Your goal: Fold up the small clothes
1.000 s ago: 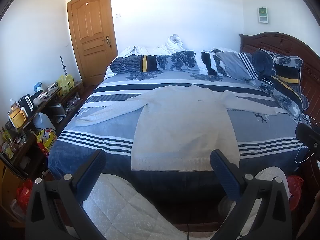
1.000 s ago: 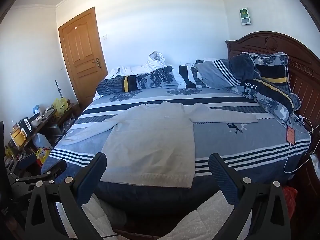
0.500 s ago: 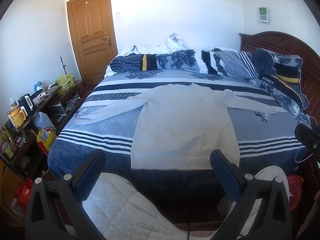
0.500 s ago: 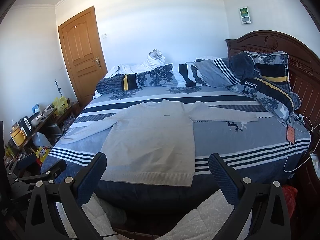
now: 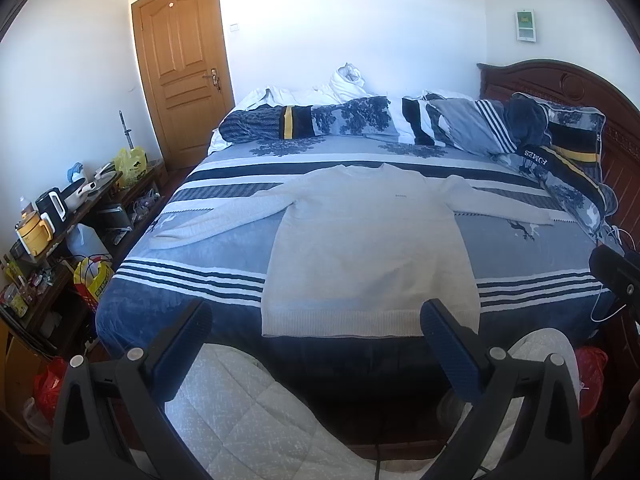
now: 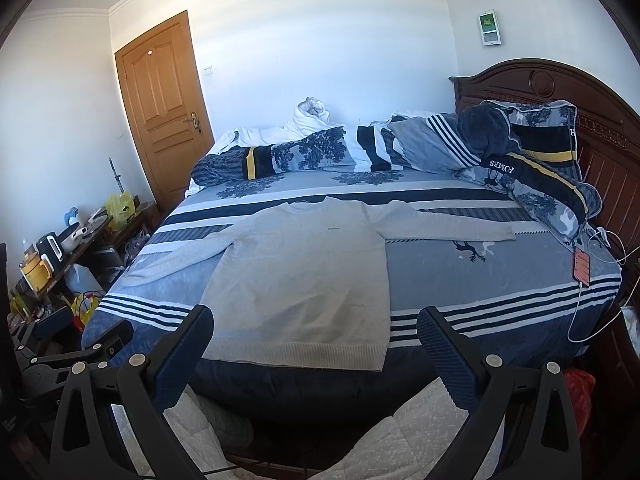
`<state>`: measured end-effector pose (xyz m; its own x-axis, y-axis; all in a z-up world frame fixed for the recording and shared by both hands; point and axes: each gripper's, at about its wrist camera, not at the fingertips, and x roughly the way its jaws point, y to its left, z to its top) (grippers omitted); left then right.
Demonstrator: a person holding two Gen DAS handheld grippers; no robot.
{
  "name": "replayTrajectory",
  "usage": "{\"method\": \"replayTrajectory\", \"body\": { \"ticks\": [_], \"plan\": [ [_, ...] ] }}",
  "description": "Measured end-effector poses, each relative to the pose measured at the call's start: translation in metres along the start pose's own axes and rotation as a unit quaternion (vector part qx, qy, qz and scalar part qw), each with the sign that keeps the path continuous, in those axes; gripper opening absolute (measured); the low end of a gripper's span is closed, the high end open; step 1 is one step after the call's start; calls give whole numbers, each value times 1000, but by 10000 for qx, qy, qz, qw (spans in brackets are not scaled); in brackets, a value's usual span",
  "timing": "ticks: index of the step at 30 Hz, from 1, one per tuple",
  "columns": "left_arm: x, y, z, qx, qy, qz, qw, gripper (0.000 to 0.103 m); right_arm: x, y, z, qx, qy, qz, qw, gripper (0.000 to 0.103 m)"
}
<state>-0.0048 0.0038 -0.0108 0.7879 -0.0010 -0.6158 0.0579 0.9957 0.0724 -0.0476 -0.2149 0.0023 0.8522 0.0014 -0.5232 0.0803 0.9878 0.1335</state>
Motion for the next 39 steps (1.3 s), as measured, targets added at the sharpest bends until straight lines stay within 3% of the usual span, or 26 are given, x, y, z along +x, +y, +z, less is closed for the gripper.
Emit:
{"method": "replayTrajectory", "body": {
  "ticks": [14, 19, 24, 26, 30, 36, 39],
  "plan": [
    [1, 0, 0, 4, 26, 14, 10000, 103, 1, -1, 0, 12, 6, 9, 10000, 103],
    [12, 1, -12, -60, 160, -9, 9999, 103, 9, -6, -7, 154, 253, 52, 9995, 103],
    [34, -3, -24, -73, 968, -199, 9951, 103, 28, -21, -13, 505, 750, 132, 9958, 103],
    [42, -5, -21, -104, 1177, -242, 9927, 103, 39, -29, -10, 789, 1144, 160, 9902, 103],
    [73, -12, -8, 67, 1023, -159, 9946, 103, 65, -52, -13, 1041, 1039, -122, 9891, 103],
    [105, -26, 16, 257, 884, 26, 9957, 103, 105, -65, 0, 923, 988, -138, 9907, 103],
    [120, -34, 31, 104, 778, -138, 9968, 103, 125, -75, 12, 965, 849, -7, 9917, 103]
  ]
}}
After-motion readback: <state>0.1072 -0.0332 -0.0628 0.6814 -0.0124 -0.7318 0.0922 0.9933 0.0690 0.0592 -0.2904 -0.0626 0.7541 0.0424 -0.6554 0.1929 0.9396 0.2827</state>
